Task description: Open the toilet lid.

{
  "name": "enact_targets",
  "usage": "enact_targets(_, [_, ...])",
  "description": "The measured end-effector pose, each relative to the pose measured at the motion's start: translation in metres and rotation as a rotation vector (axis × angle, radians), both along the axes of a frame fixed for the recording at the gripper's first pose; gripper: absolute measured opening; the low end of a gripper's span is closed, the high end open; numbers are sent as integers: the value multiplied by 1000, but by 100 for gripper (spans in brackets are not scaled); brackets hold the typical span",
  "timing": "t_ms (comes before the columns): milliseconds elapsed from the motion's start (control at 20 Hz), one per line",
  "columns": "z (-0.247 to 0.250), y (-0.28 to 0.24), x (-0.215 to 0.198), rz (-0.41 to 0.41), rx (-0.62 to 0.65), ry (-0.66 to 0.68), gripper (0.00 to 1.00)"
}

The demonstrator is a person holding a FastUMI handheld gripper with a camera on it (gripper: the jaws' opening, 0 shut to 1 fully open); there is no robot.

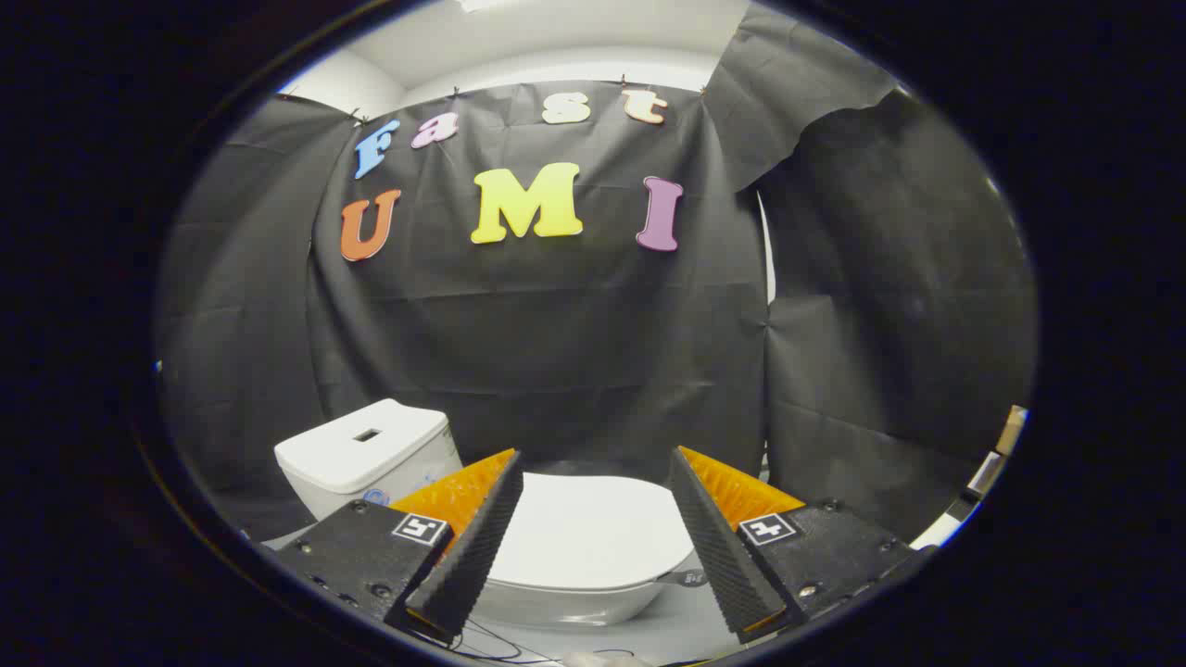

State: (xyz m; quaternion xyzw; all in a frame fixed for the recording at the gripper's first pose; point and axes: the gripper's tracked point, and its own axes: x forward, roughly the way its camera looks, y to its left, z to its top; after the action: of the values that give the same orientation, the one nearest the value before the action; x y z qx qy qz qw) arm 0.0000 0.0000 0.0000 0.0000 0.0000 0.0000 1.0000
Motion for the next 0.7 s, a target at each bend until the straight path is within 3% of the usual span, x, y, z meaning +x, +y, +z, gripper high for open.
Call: enact_targets(700, [4,-8,14,20,8,1,99])
